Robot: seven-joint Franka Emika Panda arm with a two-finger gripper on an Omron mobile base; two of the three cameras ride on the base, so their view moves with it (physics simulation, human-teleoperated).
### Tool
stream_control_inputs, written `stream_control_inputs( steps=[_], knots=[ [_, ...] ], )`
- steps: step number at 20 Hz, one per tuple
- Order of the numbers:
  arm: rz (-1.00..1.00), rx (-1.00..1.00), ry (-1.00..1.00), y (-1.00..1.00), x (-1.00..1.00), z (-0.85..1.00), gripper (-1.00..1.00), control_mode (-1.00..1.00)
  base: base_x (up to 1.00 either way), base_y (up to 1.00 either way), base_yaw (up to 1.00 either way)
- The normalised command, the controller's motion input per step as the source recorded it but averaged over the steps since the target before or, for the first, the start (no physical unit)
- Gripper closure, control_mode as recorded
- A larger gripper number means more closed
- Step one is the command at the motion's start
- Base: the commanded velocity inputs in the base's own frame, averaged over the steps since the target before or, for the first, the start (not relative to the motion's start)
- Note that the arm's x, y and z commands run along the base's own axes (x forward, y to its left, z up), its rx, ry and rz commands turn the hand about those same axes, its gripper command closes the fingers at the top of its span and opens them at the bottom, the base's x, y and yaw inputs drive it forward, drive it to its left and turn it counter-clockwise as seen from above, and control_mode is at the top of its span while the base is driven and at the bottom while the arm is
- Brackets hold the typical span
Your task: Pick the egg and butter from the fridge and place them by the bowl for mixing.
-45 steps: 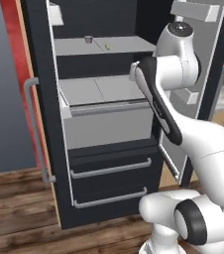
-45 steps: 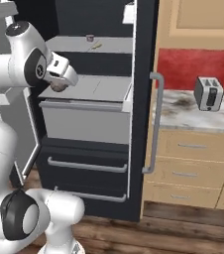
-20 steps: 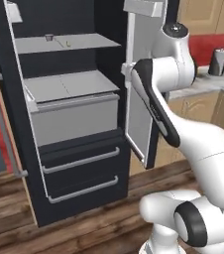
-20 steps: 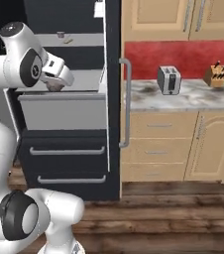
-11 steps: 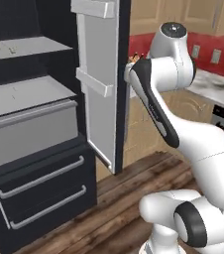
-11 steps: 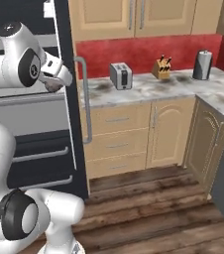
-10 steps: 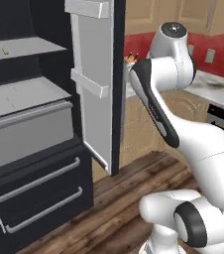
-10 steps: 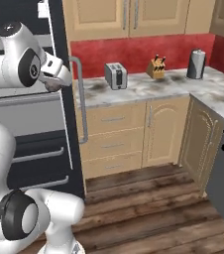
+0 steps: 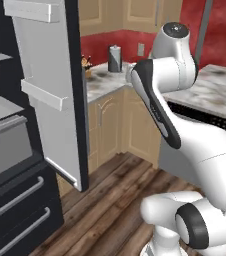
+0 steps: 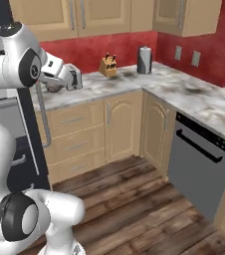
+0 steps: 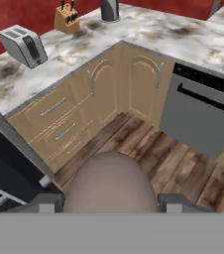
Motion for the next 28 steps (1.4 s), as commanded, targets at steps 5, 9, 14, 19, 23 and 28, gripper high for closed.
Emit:
stream_control_inputs(
  steps=[5, 9, 14, 19, 23, 28],
  knots=[
    [0.0, 0.0, 0.0, 0.0, 0.0, 0.0, 1.0, 1.0, 0.0, -0.22, -0.5],
    [0.0, 0.0, 0.0, 0.0, 0.0, 0.0, 1.0, 1.0, 0.0, -0.25, -0.5],
    [0.0, 0.0, 0.0, 0.0, 0.0, 0.0, 1.0, 1.0, 0.0, -0.42, -0.57],
    [0.0, 0.0, 0.0, 0.0, 0.0, 0.0, 1.0, 1.0, 0.0, -0.38, -0.77],
    [0.0, 0.0, 0.0, 0.0, 0.0, 0.0, 1.0, 1.0, 0.0, -0.27, -0.78],
    [0.0, 0.0, 0.0, 0.0, 0.0, 0.0, 1.0, 1.0, 0.0, -0.18, -0.88]
  ],
)
